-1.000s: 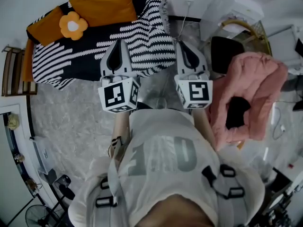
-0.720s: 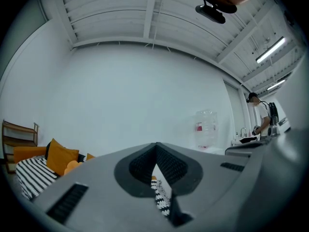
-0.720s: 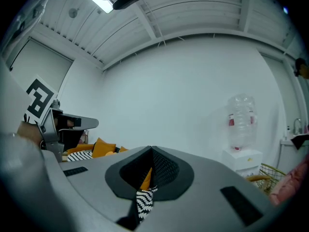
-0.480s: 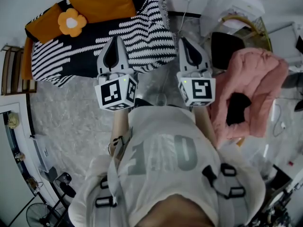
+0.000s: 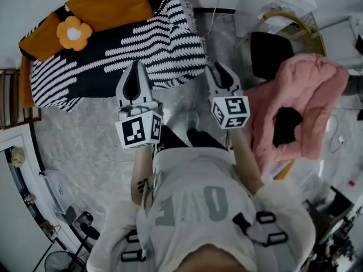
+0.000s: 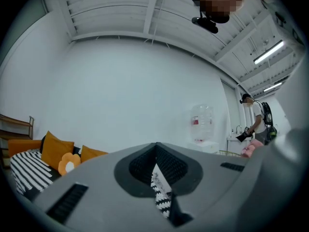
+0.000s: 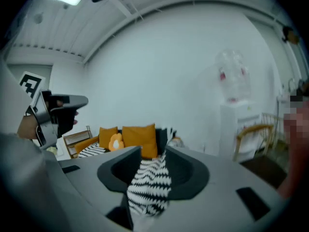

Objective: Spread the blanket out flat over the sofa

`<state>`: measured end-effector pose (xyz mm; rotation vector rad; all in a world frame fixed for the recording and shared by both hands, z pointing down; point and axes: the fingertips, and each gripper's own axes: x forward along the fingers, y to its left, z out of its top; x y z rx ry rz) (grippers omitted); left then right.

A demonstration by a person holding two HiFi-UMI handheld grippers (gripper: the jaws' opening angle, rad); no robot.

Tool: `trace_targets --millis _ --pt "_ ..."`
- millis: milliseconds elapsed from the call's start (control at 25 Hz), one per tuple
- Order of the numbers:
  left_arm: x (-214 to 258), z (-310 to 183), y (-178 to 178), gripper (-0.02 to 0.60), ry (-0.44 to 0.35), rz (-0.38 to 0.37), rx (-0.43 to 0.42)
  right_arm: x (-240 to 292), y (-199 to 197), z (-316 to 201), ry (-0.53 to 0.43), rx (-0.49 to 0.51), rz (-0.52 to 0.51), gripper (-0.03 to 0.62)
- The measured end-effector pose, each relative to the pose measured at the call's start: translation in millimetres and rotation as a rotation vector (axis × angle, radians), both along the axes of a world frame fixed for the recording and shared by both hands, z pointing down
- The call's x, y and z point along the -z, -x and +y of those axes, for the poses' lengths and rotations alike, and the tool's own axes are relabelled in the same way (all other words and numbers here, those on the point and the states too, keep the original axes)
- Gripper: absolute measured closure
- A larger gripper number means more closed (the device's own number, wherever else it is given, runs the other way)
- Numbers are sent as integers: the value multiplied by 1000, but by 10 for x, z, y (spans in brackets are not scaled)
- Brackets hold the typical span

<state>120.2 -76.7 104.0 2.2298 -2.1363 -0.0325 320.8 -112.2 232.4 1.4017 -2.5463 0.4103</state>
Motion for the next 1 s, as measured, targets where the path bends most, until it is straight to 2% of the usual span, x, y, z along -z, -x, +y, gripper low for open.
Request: trace_targets --millis 40,120,240,320,400,480,520,560,680,800,920,1000 --pt "-195 -59 23 575 18 -1 2 -479 6 -42 107 3 -8 419" --pt "-687 -199 72 575 51 -13 9 -1481 49 -105 296 16 10 407" --pt "-1547 -396 136 575 87 -5 32 -2788 152 -196 482 11 24 407" --pt "-2101 -436 158 575 117 16 55 -3446 248 -236 600 -6 -60 405" --pt "-2577 -347 144 575 154 37 77 -3904 375 -193 690 22 -136 399" --pt "-2939 -199 109 575 187 40 85 -4150 478 -172 706 62 -160 410" --pt "-3064 -116 89 575 202 36 86 -4175 473 -188 678 70 -148 516" --pt "-3151 -25 74 575 216 30 89 -4129 428 -196 632 79 -123 582" --pt "-3200 248 121 575 253 29 120 -3710 133 2 502 143 4 583" --pt "-3114 330 255 575 249 44 149 -3533 -128 257 506 150 68 585" --pt "-3213 248 294 575 241 22 152 -4233 -70 155 618 78 33 585" --pt "-3266 200 236 575 245 24 141 -4616 81 -8 653 65 58 585"
